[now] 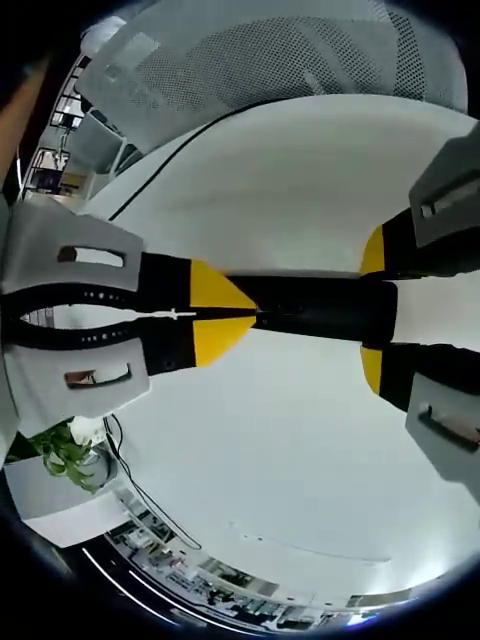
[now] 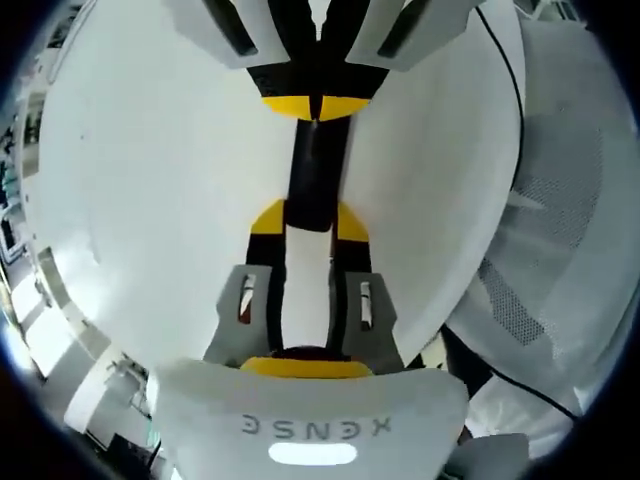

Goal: Press the specified remote control buttons in sequence, fully releasing each button before pressing the next.

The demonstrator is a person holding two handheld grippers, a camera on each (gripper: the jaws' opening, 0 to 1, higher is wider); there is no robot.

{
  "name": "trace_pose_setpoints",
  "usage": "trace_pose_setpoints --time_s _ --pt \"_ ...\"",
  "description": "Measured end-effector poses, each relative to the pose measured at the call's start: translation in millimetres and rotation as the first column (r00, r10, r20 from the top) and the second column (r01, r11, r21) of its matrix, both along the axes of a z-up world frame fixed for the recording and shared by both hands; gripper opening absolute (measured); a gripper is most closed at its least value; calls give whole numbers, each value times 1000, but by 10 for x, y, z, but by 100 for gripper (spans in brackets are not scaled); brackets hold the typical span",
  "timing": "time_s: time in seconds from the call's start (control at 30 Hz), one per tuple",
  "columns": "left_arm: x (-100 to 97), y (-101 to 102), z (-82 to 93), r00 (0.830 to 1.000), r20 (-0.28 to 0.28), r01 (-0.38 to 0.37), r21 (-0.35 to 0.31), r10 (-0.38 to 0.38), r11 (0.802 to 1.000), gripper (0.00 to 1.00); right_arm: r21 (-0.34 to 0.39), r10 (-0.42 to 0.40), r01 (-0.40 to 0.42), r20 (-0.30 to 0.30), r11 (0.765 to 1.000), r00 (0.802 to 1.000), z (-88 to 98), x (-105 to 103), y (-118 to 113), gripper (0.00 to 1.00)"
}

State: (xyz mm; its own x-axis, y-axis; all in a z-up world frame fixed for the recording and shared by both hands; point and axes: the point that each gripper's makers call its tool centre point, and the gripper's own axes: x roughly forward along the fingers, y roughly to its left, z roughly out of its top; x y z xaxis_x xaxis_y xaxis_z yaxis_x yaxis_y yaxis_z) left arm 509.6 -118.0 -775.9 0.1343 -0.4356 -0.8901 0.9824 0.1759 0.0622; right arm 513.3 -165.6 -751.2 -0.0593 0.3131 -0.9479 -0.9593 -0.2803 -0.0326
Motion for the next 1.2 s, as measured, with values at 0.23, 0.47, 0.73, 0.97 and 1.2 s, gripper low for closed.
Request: trace_pose_setpoints --time_s 0.23,0.47,0.73,0.97,1.2 --pt "3 -3 -1 1000 -2 -1 1 1 1000 23 7 0 0 15 1000 1000 108 17 -16 0" --pt "5 -8 -3 1000 -3 0 3 0 1000 23 25 12 -13 36 1000 999 245 20 28 0" --pt "1 -14 -4 1000 -3 -1 -1 1 1000 23 16 13 -13 13 1000 1000 94 -73 22 0" --pt "3 -24 -5 1000 -5 -3 -3 3 1000 23 4 5 -5 1 1000 1000 13 -111 -33 0" --pt "7 -31 -5 1000 -10 -3 -6 3 1000 23 -1 -3 3 -12 1000 1000 -79 -128 -54 0"
